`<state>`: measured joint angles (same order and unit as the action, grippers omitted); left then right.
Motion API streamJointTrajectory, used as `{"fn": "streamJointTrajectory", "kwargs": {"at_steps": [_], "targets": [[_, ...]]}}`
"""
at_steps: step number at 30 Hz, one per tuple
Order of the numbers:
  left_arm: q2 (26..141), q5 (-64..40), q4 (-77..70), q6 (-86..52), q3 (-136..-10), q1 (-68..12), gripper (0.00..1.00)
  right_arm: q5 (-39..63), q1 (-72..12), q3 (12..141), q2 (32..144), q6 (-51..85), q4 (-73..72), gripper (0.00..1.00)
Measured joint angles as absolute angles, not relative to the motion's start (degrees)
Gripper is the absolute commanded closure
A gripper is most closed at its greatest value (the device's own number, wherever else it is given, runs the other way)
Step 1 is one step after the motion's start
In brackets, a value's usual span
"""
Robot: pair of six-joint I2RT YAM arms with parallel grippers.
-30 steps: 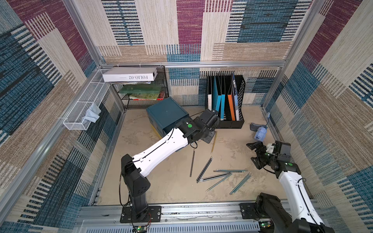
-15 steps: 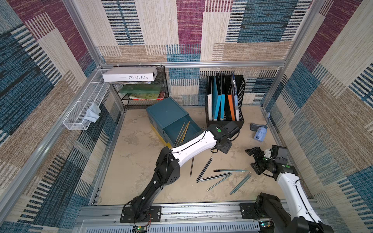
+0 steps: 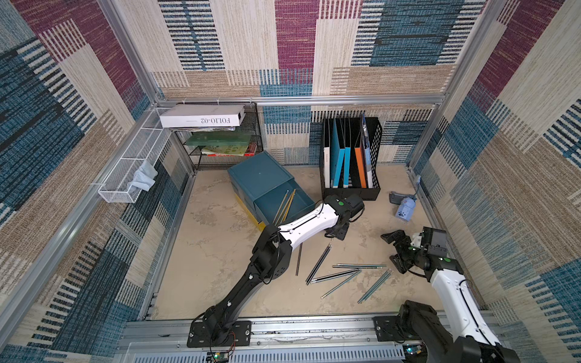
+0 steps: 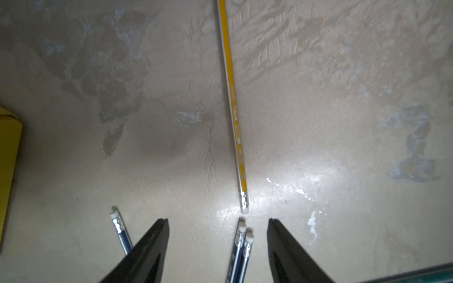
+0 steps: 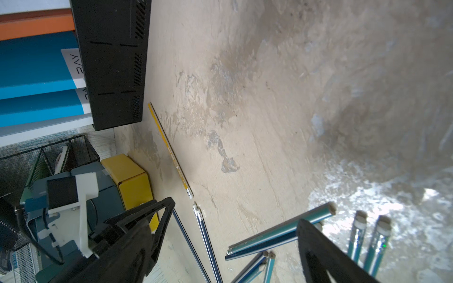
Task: Please place the pencils in the drawer according to their color
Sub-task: Pick up the pencil from the center of the board.
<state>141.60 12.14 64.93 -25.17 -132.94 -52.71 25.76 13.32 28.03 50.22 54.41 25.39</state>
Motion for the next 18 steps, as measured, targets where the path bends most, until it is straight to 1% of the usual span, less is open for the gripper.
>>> {"fn": "streamJointTrajectory", "kwargs": {"at_steps": [13,16,18], "targets": [[145.3,10.1,65.0,-26.3,-133.1,-52.2,0.38,25.7,13.3,28.0,50.2,54.4,25.4,0.04],[145.6,9.6,65.0,-26.3,-133.1,-52.2,0.41,25.7,13.3,28.0,50.2,54.5,25.4,0.04],[145.7,9.2,64.9,-26.3,-133.1,-52.2,0.45,25.7,13.3,28.0,50.2,54.5,25.4,0.04]]}}
